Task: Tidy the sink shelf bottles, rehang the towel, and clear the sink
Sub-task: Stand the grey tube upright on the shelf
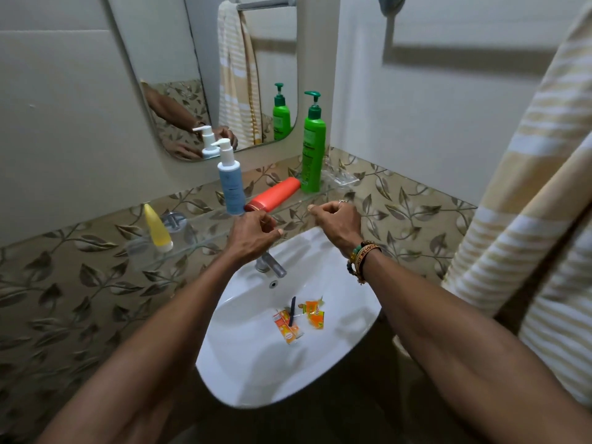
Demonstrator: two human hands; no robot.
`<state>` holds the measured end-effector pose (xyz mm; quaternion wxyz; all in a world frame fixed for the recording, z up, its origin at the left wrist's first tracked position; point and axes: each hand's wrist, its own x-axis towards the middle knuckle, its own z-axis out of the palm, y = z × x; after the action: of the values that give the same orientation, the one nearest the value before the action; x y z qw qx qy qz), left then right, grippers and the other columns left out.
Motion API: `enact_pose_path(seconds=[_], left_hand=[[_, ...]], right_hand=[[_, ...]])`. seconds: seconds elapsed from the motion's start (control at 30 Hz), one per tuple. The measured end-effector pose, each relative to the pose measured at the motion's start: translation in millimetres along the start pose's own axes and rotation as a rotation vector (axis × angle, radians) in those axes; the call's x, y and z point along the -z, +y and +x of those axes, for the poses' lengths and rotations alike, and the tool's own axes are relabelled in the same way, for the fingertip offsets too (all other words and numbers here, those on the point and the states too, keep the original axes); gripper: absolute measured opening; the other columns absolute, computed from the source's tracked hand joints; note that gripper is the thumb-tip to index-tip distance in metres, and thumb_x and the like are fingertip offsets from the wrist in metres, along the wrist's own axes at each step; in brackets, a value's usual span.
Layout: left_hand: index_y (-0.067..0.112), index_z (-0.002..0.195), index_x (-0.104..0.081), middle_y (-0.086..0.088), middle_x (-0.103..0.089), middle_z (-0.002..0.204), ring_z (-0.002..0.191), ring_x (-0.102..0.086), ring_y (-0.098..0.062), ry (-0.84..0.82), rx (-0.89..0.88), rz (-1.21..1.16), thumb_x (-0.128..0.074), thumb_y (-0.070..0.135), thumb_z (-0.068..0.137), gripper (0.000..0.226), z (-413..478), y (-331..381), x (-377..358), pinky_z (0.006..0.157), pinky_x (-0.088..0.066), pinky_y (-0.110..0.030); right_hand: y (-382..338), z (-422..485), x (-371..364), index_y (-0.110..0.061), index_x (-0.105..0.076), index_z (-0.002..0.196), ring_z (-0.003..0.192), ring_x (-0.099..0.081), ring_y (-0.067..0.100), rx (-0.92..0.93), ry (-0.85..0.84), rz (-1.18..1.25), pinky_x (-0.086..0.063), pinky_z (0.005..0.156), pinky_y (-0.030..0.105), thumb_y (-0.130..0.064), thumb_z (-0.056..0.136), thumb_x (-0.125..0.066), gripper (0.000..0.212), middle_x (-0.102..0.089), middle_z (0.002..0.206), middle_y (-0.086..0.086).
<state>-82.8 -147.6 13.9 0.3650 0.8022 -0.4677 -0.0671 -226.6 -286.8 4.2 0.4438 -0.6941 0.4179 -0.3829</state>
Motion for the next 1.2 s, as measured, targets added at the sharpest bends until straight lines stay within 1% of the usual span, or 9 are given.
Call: enact_pose_path(seconds=[0.1,0.27,0.5,0.67,0.8,0.93,1.03,1.13,1.2], left_hand=[[0.008,0.102,-0.07,-0.005,-0.07,0.1,0.092,-0.066,-0.019,-0.053,-0.022,-0.035,-0.074,0.022,0.085,0.022,2.0,10.6,-15.3,0.082,-0.057,-0.035],[0.007,0.1,-0.068,-0.009,-0.069,0.095,0.088,-0.066,-0.023,-0.102,-0.047,-0.049,-0.073,0.023,0.087,0.021,5.8,21.5,-35.4,0.081,-0.057,-0.04],[0.007,0.101,-0.069,-0.008,-0.069,0.093,0.084,-0.065,-0.02,-0.139,-0.05,-0.042,-0.073,0.025,0.087,0.023,11.5,26.6,-57.6,0.077,-0.057,-0.036],[0.007,0.099,-0.07,-0.008,-0.07,0.09,0.08,-0.065,-0.02,-0.15,-0.063,-0.033,-0.073,0.025,0.087,0.021,15.4,28.3,-71.1,0.074,-0.057,-0.035],[0.006,0.101,-0.069,-0.009,-0.069,0.091,0.084,-0.065,-0.024,-0.174,-0.063,-0.035,-0.072,0.025,0.088,0.023,16.1,30.0,-80.1,0.077,-0.057,-0.041],[0.009,0.1,-0.068,-0.006,-0.067,0.091,0.083,-0.063,-0.021,-0.181,-0.063,-0.023,-0.072,0.027,0.088,0.022,15.0,27.1,-89.4,0.073,-0.054,-0.035],[0.01,0.1,-0.07,-0.006,-0.069,0.091,0.076,-0.061,-0.015,-0.19,-0.048,-0.009,-0.072,0.028,0.088,0.022,14.9,20.4,-97.2,0.064,-0.049,-0.027],[0.012,0.102,-0.07,-0.004,-0.07,0.093,0.083,-0.064,-0.019,-0.218,-0.009,0.007,-0.072,0.032,0.087,0.025,14.6,13.8,-102.8,0.073,-0.056,-0.036],[0.013,0.103,-0.07,-0.002,-0.069,0.091,0.085,-0.065,-0.021,-0.229,0.01,0.022,-0.072,0.035,0.086,0.027,14.9,9.2,-105.2,0.078,-0.057,-0.042]], right_hand=[[10.3,1.6,13.2,-0.015,-0.072,0.07,0.081,-0.07,0.014,-0.034,0.008,-0.001,-0.06,0.079,0.041,-0.041,0.073,-0.076,0.027,-0.074,0.073,-0.005],[26.4,4.0,29.4,-0.017,-0.071,0.068,0.084,-0.069,0.011,-0.074,0.037,-0.047,-0.059,0.078,0.039,-0.043,0.074,-0.076,0.027,-0.073,0.075,-0.009],[41.3,6.1,44.2,-0.016,-0.07,0.066,0.083,-0.068,0.009,-0.105,0.067,-0.064,-0.052,0.069,0.026,-0.043,0.075,-0.076,0.029,-0.069,0.07,-0.015],[50.0,8.6,50.5,-0.016,-0.07,0.065,0.078,-0.067,0.007,-0.125,0.082,-0.074,-0.052,0.068,0.027,-0.043,0.073,-0.075,0.029,-0.07,0.066,-0.012],[58.3,12.0,54.0,-0.018,-0.07,0.066,0.079,-0.068,0.012,-0.141,0.081,-0.084,-0.058,0.075,0.034,-0.045,0.072,-0.074,0.028,-0.07,0.069,-0.011],[68.7,13.7,53.7,-0.019,-0.07,0.066,0.08,-0.068,0.011,-0.154,0.075,-0.09,-0.058,0.075,0.034,-0.046,0.072,-0.073,0.028,-0.07,0.071,-0.012],[79.0,13.2,51.2,-0.018,-0.07,0.069,0.08,-0.07,0.02,-0.166,0.057,-0.079,-0.06,0.075,0.04,-0.044,0.075,-0.075,0.027,-0.071,0.071,-0.004],[90.5,12.6,46.2,-0.016,-0.07,0.071,0.082,-0.07,0.027,-0.187,0.014,-0.074,-0.06,0.078,0.047,-0.041,0.077,-0.076,0.027,-0.072,0.075,0.003],[96.9,13.5,42.2,-0.017,-0.07,0.073,0.085,-0.069,0.025,-0.187,-0.02,-0.116,-0.059,0.079,0.044,-0.042,0.077,-0.076,0.026,-0.071,0.078,0.0]])
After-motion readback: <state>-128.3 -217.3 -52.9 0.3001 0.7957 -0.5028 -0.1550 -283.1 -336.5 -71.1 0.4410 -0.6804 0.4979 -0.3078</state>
